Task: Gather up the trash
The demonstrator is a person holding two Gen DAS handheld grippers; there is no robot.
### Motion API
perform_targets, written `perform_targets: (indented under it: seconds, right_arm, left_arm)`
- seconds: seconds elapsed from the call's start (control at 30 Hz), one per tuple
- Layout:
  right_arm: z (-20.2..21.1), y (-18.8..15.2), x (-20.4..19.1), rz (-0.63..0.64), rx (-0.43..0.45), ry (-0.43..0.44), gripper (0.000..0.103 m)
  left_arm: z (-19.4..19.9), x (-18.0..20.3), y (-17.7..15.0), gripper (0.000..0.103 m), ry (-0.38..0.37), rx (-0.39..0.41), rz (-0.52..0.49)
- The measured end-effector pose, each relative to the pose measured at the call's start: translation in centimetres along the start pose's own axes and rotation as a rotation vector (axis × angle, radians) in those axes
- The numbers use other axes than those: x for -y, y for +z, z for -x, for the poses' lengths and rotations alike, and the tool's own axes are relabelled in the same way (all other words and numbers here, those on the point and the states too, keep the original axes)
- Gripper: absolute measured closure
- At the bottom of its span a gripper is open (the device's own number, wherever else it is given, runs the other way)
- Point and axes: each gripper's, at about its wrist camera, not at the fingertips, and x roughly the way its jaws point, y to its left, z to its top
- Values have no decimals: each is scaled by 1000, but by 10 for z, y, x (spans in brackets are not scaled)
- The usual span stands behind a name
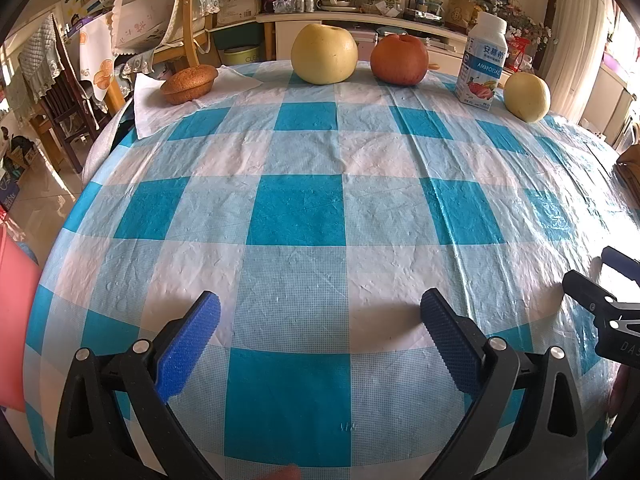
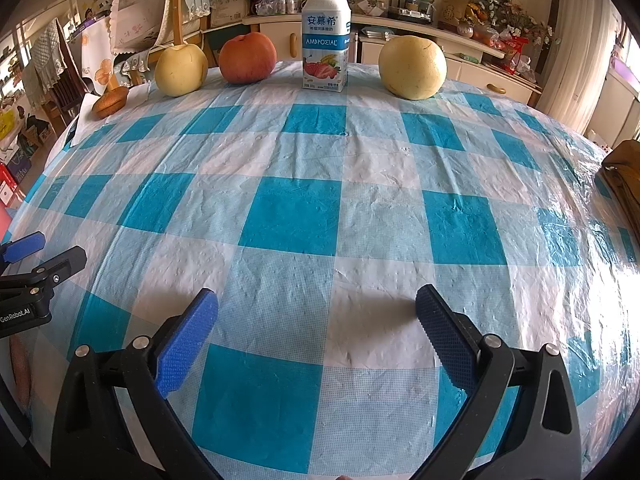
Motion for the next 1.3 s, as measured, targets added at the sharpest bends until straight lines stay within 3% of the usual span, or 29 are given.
perform_targets:
  seconds: [0.07,0.1,0.13,0.2,0.27,0.33,0.53,0.77,1.0,1.3]
  right_arm:
    - [0,0,0,0,0,0,4]
    - [0,0,0,0,0,0,4]
    - [0,0,0,0,0,0,4]
    - [0,0,0,0,0,0,4]
    - [0,0,0,0,0,0,4]
    - [0,0,0,0,0,-1,4]
    - [0,0,0,1,-1,-2,4]
    - [0,0,0,1,-1,-1,4]
    - [0,0,0,1,-1,-2,4]
    - [0,0,-1,1,-1,-2,4]
  left_arm:
    - [1,0,-1,4,3,1,-12]
    - [2,-3,0,4,46,4,-7]
    - [7,-6,1,4,149,28,1]
    - [22,-15,5,4,268,116,22]
    - [49,-33,8,4,304,225,112]
    - [66,-46,7,4,310,279,181]
    - [103,-76,-3,4,466,348,280]
    - [107,-92,-7,4,385,312,324]
    - [107,-84,-3,4,365,321,282]
    - [104,-94,-3,4,353,304,329]
